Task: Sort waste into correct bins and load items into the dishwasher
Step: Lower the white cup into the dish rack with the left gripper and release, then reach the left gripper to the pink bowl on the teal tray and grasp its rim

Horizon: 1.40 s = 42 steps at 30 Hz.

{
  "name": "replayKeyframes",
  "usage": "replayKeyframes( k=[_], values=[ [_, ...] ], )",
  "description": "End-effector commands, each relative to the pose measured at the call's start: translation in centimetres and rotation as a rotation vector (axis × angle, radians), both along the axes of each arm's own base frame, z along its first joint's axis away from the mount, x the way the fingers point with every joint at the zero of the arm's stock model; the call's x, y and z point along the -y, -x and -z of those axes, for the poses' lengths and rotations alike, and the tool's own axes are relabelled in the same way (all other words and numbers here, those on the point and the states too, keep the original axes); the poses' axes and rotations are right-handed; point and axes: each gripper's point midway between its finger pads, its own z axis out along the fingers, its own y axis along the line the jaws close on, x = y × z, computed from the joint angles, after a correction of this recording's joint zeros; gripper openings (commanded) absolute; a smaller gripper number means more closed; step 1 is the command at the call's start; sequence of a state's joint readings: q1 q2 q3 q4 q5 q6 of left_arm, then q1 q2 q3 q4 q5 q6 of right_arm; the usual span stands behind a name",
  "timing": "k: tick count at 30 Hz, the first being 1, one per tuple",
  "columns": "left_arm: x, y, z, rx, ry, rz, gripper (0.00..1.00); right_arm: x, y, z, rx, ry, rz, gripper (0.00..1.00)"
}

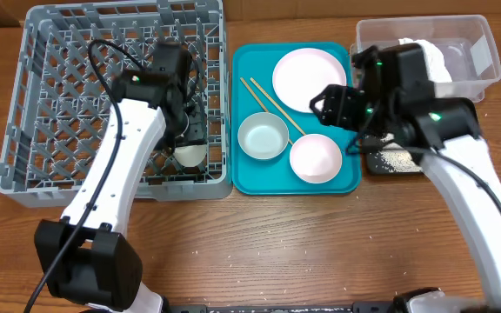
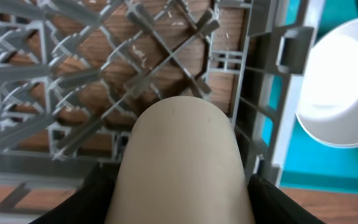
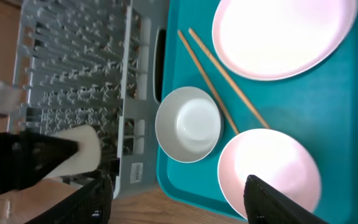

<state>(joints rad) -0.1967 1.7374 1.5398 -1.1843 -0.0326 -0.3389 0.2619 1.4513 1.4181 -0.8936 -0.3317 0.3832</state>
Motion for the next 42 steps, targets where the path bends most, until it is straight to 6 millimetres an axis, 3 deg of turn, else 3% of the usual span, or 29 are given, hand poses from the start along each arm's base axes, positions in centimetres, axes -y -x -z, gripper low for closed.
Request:
replayKeyframes(
  k=[1,7,11,13,18,22,26,28,30,31,36,41,42],
  values=[
    [0.4,0.2,1.8,-0.012,0.009,0.011,0.52,1.5,0.1,-0.5,0.025,0.066,0.04,0.69],
    [0.8,0.2,3.9,-0.01,0.028,0.016,0.63,1.6,0.7,0.2,-0.012,0.077,0.039,0.69],
    [0.7,0.7,4.7,-0.028,0.025,0.016,0.83,1.7,0.8,0.3,-0.019,0.079,0.039,0.69],
    [0.8,0.6,4.6,-0.022,0.028,0.016,1.0,1.7,0.9,0.3,-0.021,0.079,0.039,0.69],
    [0.9,0.0,3.5,-0.004,0.031,0.037,1.0,2.2,1.0,0.7,-0.031,0.106,0.056,0.7],
    [1.7,-0.9,-0.1,0.034,0.046,0.109,0.93,2.2,1.0,0.7,-0.031,0.107,0.057,0.7],
    [4.8,-1.6,-3.5,0.101,0.101,0.247,0.92,3.6,0.7,0.6,-0.045,0.099,0.114,0.71],
    [8.3,-1.6,-4.5,0.145,0.143,0.352,0.96,5.9,0.5,0.1,-0.053,0.081,0.199,0.74],
    [10.4,-1.4,-4.4,0.168,0.151,0.403,0.98,7.8,0.6,-0.6,-0.046,0.069,0.262,0.74],
    [12.6,-1.2,-4.0,0.184,0.16,0.453,0.97,9.6,0.9,-1.4,-0.035,0.057,0.321,0.74],
    [17.6,-0.8,-1.3,0.182,0.132,0.552,0.94,14.1,2.5,-3.4,0.0,0.051,0.451,0.81],
    [20.4,-0.5,4.1,0.116,0.044,0.573,0.91,15.4,3.4,-3.0,-0.033,0.057,0.491,0.91],
    [20.7,-0.3,5.0,0.097,0.038,0.58,0.88,15.4,3.4,-2.9,-0.038,0.058,0.491,1.0]
  ],
)
